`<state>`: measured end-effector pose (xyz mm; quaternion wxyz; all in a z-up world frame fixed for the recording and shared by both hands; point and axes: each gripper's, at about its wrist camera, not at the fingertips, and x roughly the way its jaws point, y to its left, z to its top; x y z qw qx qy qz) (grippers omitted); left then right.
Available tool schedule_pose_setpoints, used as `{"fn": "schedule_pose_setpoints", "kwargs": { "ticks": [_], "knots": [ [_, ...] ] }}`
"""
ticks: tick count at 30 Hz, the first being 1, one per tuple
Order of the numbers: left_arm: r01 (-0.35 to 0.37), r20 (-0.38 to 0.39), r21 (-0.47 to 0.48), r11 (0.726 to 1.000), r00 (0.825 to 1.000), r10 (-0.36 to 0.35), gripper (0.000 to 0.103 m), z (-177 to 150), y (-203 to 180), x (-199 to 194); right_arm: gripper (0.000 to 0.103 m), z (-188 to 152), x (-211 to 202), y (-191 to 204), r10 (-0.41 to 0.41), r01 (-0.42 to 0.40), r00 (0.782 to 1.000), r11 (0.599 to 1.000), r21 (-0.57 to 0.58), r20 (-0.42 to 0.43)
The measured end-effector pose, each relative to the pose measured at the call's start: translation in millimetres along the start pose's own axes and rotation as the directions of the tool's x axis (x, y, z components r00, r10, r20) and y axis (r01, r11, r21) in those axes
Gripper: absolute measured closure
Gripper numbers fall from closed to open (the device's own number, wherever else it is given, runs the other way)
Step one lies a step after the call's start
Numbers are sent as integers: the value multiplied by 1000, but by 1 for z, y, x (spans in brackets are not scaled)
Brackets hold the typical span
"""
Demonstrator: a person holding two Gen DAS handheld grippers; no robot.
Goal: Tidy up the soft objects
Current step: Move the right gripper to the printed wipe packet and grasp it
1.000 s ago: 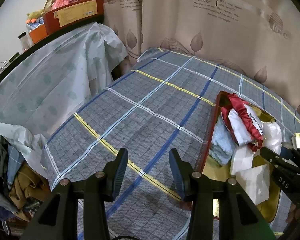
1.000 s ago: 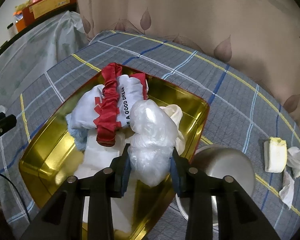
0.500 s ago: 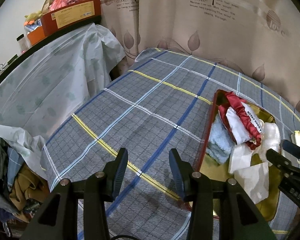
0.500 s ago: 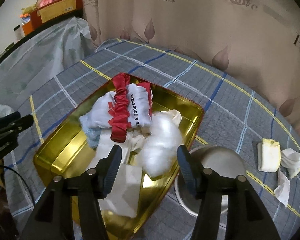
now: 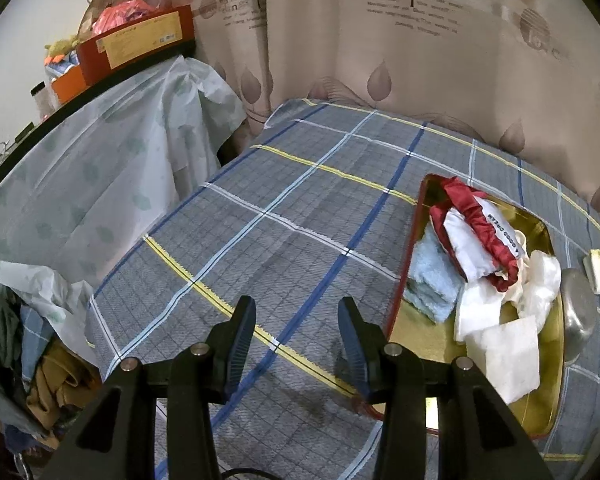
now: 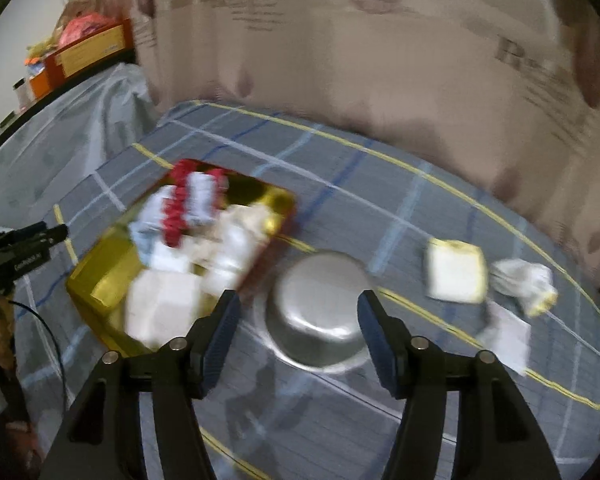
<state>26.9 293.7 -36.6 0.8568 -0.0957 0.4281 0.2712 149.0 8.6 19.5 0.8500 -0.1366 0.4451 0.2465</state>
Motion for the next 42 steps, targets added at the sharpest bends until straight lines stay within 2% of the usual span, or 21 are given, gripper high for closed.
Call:
{"fn": "schedule_pose_setpoints", "kwargs": {
  "ticks": [6,11,13,15,17,25,28,36,37,39,40,42],
  "knots": [
    [-11,6,29,1000,1000,11,59,-2,-6,-1,41,-21,-19,-83,-124,126,992,989,76,-23],
    [-19,3,43,999,1000,19,59,-3,-9,1,39,-40,-22,-146,-178,189,981,969,157,-79],
    [-23,0,49,999,1000,23,59,-4,-10,2,38,-45,-16,-167,-185,203,977,961,186,-110],
    [-26,0,56,998,1000,26,59,-4,-11,3,31,-50,-9,-185,-178,205,975,953,223,-134],
    [-29,0,62,998,1000,29,59,-5,-13,3,28,-55,-1,-200,-164,198,975,945,259,-149],
    [-25,4,99,995,1000,25,59,-9,-22,4,27,-59,53,-220,-114,176,973,931,319,-201],
    [-10,2,107,994,1000,10,59,-9,-26,4,21,-56,71,-226,-103,171,972,926,337,-212],
    [-22,20,132,991,1000,20,59,-2,-39,-8,20,-47,105,-232,-94,169,966,934,315,-240],
    [-19,20,140,990,1000,16,59,0,-43,-10,21,-47,108,-232,-104,176,965,937,302,-240],
    [-10,20,162,987,1000,7,59,3,-54,-15,33,-49,111,-231,-117,182,966,940,288,-230],
    [-2,20,176,984,1000,-1,59,4,-60,-18,34,-50,111,-233,-121,183,968,940,287,-221],
    [17,22,210,978,1000,-22,59,6,-77,-23,45,-54,107,-234,-126,179,973,941,286,-194]
  ]
}}
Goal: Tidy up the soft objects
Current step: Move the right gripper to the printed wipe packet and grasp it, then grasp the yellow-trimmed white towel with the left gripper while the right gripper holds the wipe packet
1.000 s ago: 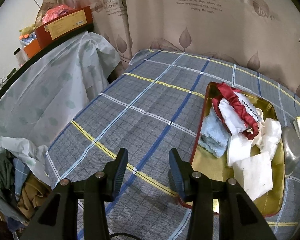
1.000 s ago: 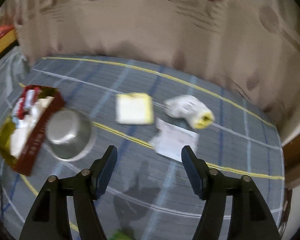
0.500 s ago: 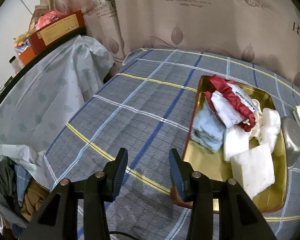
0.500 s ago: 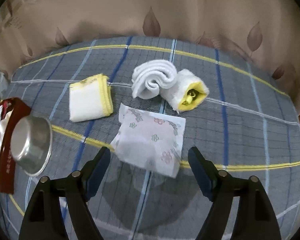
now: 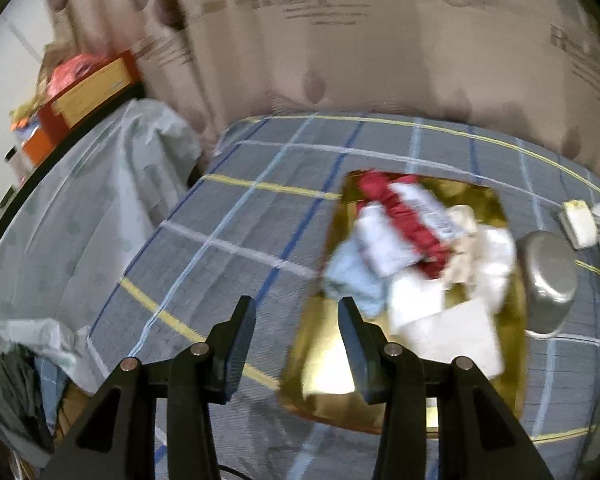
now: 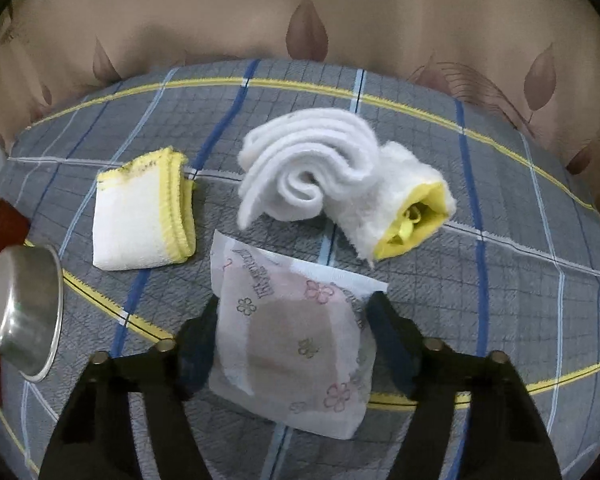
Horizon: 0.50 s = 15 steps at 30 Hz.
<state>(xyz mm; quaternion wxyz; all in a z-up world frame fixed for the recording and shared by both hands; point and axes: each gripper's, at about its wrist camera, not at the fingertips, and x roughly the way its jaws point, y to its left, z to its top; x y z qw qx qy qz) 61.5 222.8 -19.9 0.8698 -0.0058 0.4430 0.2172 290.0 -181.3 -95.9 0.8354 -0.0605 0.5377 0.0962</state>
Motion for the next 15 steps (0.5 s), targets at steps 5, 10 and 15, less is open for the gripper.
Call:
{"fn": "schedule_pose_setpoints", "kwargs": {
  "ticks": [5,10,15],
  "knots": [
    [76,19,91,993,997,-78,59,15,-54,-11,73,-13,-12,-18,8,-8,999,1000,1,40],
    [209,10,158,965,977,-213,59,28,-121,-18,75,-38,-28,-40,-10,9,997,1000,18,75],
    [314,-23,224,923,948,-317,59,41,-191,-22,76,-70,-45,-68,-59,54,992,997,49,114]
  ]
}}
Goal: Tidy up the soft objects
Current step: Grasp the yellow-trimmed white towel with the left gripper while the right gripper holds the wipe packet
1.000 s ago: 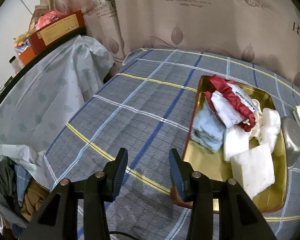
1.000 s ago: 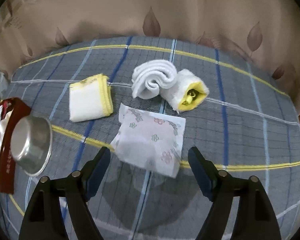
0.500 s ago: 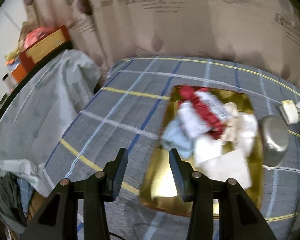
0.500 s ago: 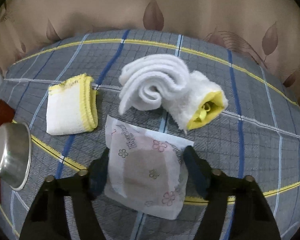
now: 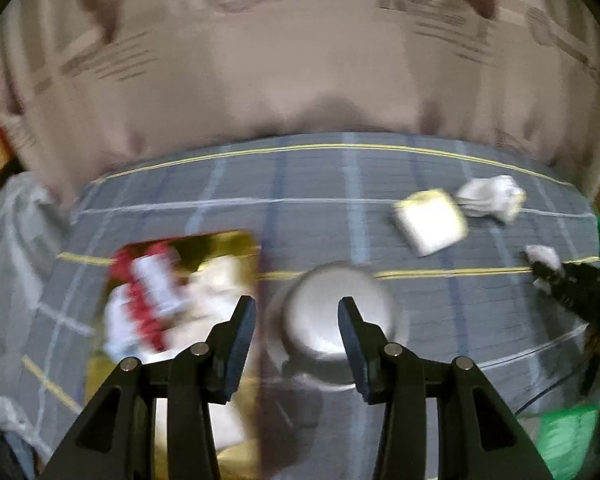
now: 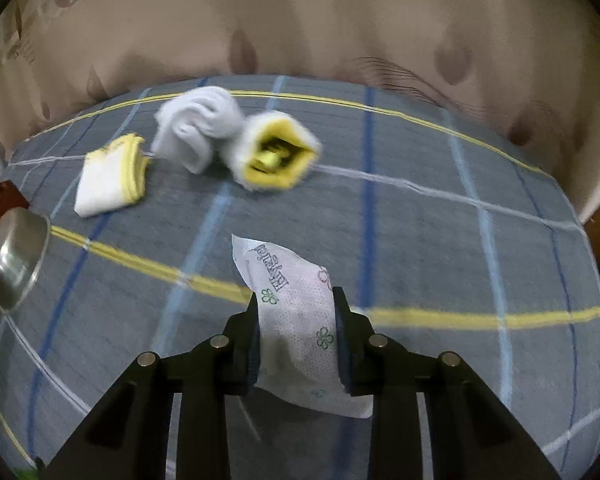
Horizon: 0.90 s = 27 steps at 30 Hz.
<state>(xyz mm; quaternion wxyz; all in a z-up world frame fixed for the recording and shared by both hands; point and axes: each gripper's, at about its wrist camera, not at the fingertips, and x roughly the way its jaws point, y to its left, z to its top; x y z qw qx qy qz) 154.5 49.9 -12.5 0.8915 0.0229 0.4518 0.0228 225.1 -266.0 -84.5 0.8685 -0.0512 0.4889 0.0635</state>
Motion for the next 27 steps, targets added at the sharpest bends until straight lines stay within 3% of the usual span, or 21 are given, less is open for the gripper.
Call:
{"fn": "schedule_pose_setpoints", "kwargs": {
  "ticks": [6,11,18,23,27],
  "knots": [
    [88,-45,6,996,995,-88,59,25,-48,24,76,-19,-8,-16,-24,24,999,1000,6,46],
    [168,-125,-82,982,976,-177,55,44,-68,52,75,-16,-5,-17,-15,14,999,999,29,49],
    [199,-139,-176,964,965,-225,49,69,-92,89,74,-19,-5,-20,-3,1,999,999,39,49],
    [240,-218,-196,951,935,-281,46,84,-113,118,72,-20,-4,-22,9,-12,999,999,43,50],
    [199,-224,-196,960,944,-241,39,90,-117,127,70,-20,-4,-22,16,-18,999,999,43,50]
  ]
}}
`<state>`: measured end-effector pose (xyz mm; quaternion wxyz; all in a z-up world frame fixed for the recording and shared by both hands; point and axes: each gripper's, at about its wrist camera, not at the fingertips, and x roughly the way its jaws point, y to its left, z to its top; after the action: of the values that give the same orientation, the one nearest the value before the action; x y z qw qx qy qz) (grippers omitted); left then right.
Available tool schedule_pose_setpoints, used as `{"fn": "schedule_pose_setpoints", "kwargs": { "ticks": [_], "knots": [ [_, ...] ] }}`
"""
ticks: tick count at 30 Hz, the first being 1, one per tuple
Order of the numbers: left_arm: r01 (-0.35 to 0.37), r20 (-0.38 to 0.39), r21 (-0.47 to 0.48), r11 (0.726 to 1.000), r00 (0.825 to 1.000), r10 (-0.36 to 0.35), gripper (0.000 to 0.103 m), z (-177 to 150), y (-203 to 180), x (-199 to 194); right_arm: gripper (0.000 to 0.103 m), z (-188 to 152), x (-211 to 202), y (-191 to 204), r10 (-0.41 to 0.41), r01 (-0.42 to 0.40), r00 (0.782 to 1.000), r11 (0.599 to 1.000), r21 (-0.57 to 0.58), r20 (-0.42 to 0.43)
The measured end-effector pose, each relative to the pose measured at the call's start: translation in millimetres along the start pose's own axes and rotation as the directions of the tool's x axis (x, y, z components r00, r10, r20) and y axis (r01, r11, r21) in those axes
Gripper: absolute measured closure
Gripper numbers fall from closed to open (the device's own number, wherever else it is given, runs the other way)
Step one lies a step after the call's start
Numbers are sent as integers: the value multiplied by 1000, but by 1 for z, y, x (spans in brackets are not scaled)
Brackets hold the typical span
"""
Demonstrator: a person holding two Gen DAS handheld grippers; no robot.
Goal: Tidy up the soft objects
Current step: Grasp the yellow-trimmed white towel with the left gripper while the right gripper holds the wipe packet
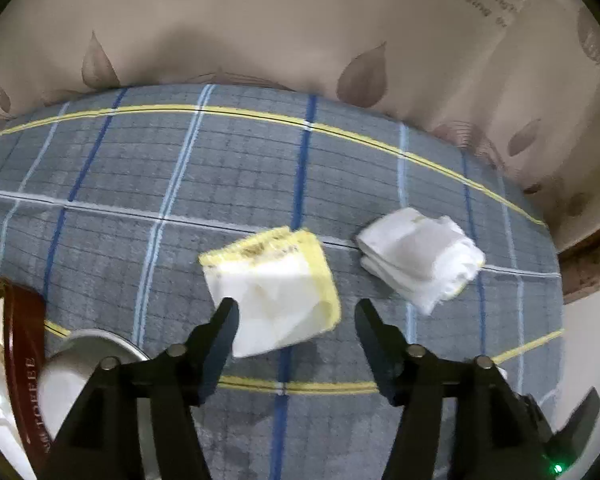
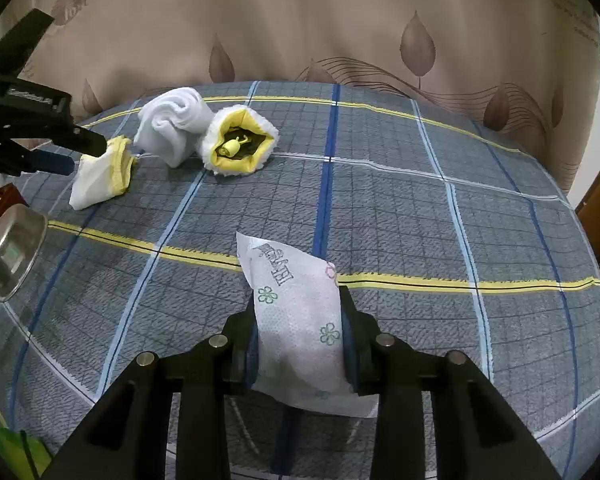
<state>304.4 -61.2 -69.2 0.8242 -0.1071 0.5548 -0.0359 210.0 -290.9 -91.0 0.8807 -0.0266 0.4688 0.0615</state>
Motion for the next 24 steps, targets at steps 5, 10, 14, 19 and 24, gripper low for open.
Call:
{"fn": "schedule_pose_setpoints", "kwargs": {
  "ticks": [5,10,14,19,24],
  "knots": [
    [-17,-29,-46,999,999,16,36,8,5,14,70,0,-1,-1,9,-9,1000,1000,5,0],
    [-73,-1,-59,996,997,73,32,12,6,22,69,0,-1,-1,10,-10,1000,1000,5,0],
    [-132,11,-18,991,991,132,29,13,-1,36,68,0,-1,-1,11,-11,1000,1000,5,0],
    [-148,37,-20,989,988,148,28,11,-2,39,68,0,-1,-1,10,-10,1000,1000,5,0],
    [-147,47,-6,989,988,148,31,10,-1,37,68,-1,-1,-1,10,-10,1000,1000,5,0]
  ]
}}
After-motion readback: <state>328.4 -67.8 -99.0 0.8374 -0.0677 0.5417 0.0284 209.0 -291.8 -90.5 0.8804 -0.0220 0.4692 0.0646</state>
